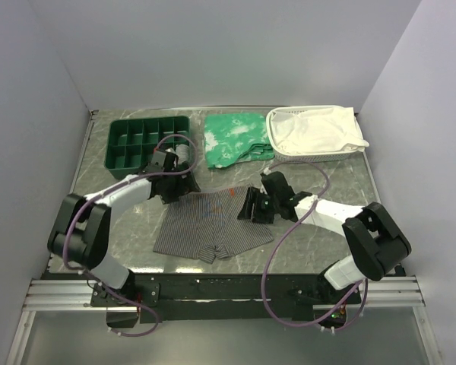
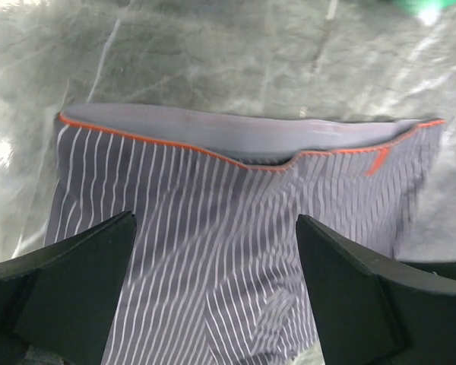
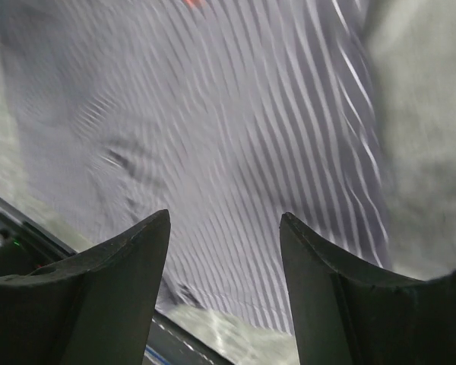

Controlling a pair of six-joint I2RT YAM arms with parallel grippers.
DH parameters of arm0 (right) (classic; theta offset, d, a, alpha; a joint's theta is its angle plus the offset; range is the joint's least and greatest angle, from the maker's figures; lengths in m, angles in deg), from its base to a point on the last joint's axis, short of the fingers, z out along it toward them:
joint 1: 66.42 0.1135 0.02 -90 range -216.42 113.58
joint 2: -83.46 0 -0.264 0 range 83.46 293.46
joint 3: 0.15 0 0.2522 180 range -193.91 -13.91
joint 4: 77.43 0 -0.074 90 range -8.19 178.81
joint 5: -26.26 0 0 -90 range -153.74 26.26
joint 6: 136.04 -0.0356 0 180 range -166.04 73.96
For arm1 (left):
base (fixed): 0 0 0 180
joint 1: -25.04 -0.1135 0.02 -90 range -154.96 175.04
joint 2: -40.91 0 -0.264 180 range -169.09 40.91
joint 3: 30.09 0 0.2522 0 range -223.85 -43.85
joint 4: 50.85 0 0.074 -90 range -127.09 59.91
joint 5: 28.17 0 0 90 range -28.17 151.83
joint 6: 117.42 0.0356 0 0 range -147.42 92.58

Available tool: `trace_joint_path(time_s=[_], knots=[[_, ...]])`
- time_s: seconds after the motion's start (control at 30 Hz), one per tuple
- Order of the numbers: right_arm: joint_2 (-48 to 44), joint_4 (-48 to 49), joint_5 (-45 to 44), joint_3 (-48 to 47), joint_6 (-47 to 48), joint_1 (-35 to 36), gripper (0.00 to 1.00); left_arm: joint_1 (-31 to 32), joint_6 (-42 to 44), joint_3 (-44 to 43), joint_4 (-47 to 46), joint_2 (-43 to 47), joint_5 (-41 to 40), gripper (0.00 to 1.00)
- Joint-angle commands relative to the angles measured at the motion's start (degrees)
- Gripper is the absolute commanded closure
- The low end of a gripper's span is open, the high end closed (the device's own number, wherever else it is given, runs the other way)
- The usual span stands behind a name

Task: Roll the underwear
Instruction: Flatten out the underwear at the center of the board.

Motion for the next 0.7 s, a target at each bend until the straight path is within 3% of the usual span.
trace_joint_path(time_s=[0.0, 0.37, 0.67], knots=[[-2.0, 4.4, 1.7, 2.8, -3.6, 0.3, 0.33, -0.1, 1.8, -3.3, -3.3, -3.6, 1.3, 0.08], [0.6, -3.8, -7.4, 4.8, -7.2, 0.4, 0.34, -0.8, 3.2, -4.5, -2.7, -8.8, -4.4, 0.08], [2.3, -5.2, -10.5, 3.7, -7.7, 0.3, 0.34, -1.3, 3.9, -5.8, -4.3, -11.9, -5.3, 0.08]])
